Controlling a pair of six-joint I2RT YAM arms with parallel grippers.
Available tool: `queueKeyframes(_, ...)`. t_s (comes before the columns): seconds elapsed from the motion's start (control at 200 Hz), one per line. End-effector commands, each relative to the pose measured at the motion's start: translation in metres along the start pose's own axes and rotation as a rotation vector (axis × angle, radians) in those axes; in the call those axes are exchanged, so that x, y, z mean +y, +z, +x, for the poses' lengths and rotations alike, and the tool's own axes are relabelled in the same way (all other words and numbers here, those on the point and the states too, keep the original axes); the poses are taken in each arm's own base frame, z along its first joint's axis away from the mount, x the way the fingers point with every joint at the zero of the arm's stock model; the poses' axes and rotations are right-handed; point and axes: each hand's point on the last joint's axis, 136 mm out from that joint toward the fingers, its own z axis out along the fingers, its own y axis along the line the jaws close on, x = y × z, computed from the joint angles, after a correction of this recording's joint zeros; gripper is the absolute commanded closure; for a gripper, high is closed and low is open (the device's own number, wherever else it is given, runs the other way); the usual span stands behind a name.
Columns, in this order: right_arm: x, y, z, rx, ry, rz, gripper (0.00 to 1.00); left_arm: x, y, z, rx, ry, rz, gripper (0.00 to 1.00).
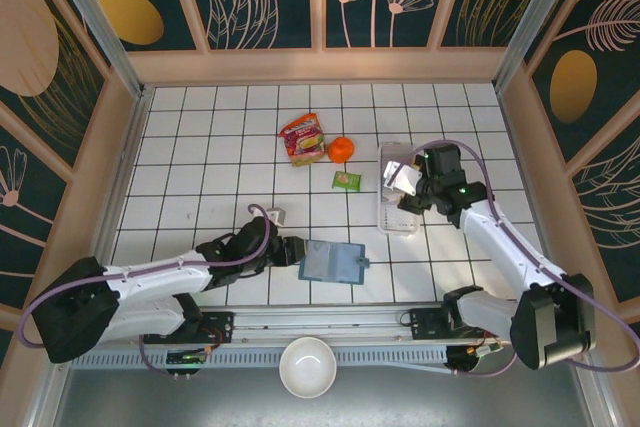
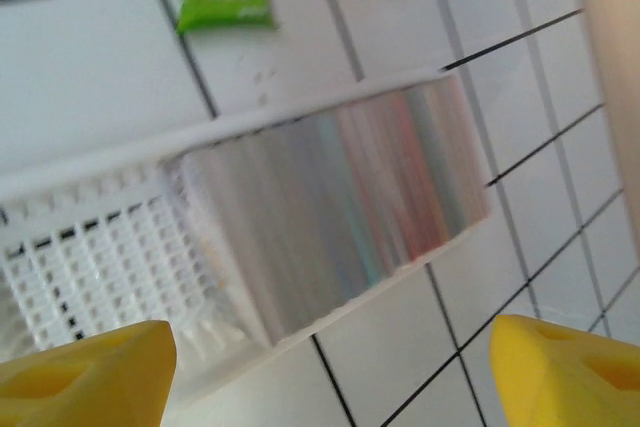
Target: Put the credit cards into the card holder
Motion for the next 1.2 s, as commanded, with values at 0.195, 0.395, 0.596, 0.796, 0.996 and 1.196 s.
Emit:
queueKeyframes(0.195,0.010,0.036,-0.002,-0.002,-0.263,-0.028,0.17,-0.009,0.007,0.006,0.036,0.010,0.043,0.48)
queueKeyframes(0.395,0.007,0.059,0.003,0.014,-0.328,-0.004,0.16,-0.010,0.008,0.005,0.038,0.004,0.042,0.48)
queueKeyframes(0.596,-0.006,0.078,0.000,0.026,-0.363,0.038,0.19,-0.007,0.009,0.007,0.042,-0.004,0.035,0.48)
queueKeyframes(0.796,-0.016,0.071,-0.012,0.011,-0.375,0.047,0.30,-0.004,0.010,0.009,0.049,-0.017,0.028,0.48)
queueKeyframes(0.996,-0.017,0.062,-0.016,0.000,-0.387,0.049,0.40,-0.002,0.010,0.011,0.052,-0.026,0.028,0.48)
queueKeyframes(1.196,-0.015,0.060,-0.016,0.000,-0.389,0.039,0.51,-0.001,0.011,0.013,0.057,-0.031,0.028,0.49)
